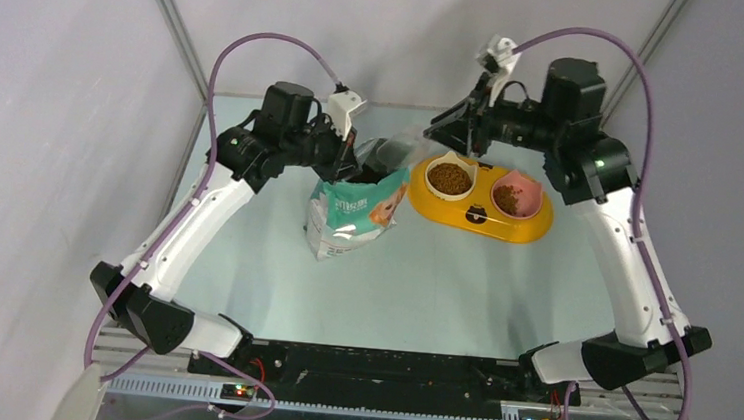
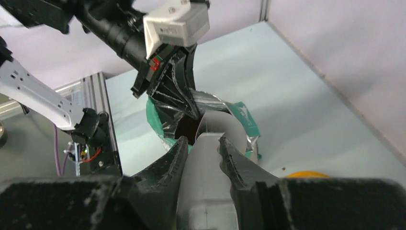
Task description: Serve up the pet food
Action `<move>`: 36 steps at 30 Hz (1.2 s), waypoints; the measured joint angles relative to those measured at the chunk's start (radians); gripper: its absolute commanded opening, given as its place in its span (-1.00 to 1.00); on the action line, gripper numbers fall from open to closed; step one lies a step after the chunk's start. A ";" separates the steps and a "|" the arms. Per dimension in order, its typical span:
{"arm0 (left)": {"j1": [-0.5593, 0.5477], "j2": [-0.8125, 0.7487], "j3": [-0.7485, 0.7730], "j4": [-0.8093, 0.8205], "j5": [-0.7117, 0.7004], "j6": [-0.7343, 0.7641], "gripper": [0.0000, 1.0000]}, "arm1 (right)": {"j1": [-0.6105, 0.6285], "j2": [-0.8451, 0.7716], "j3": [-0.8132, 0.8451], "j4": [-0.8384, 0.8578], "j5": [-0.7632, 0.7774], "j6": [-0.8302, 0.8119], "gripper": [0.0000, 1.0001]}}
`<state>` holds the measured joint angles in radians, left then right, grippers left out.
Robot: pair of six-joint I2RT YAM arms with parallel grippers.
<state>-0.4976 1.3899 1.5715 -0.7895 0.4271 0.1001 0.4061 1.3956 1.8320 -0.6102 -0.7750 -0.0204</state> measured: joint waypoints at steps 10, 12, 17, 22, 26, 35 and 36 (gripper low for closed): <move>0.000 -0.018 -0.015 0.034 -0.004 -0.057 -1.00 | 0.198 0.127 0.039 -0.094 0.347 -0.026 -1.00; 0.000 -0.019 -0.025 0.053 -0.014 -0.080 -1.00 | 0.227 0.165 0.085 -0.128 0.430 0.008 -1.00; 0.000 -0.023 -0.039 0.083 -0.058 -0.148 -1.00 | 0.270 0.270 0.179 -0.177 0.542 0.076 -1.00; -0.004 -0.023 -0.057 0.113 -0.102 -0.199 -1.00 | 0.282 0.315 0.113 -0.138 0.565 0.125 -1.00; -0.007 -0.023 -0.059 0.129 -0.133 -0.227 -1.00 | 0.291 0.297 -0.061 -0.004 0.558 0.146 -1.00; -0.009 -0.019 -0.097 0.173 -0.148 -0.250 -1.00 | 0.324 0.270 -0.248 0.206 0.587 0.186 -1.00; -0.009 -0.019 -0.106 0.183 -0.148 -0.250 -1.00 | 0.325 0.270 -0.263 0.224 0.588 0.193 -1.00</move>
<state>-0.5064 1.3705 1.4651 -0.6067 0.2790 -0.1501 0.7311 1.6661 1.5692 -0.3866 -0.1871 0.1726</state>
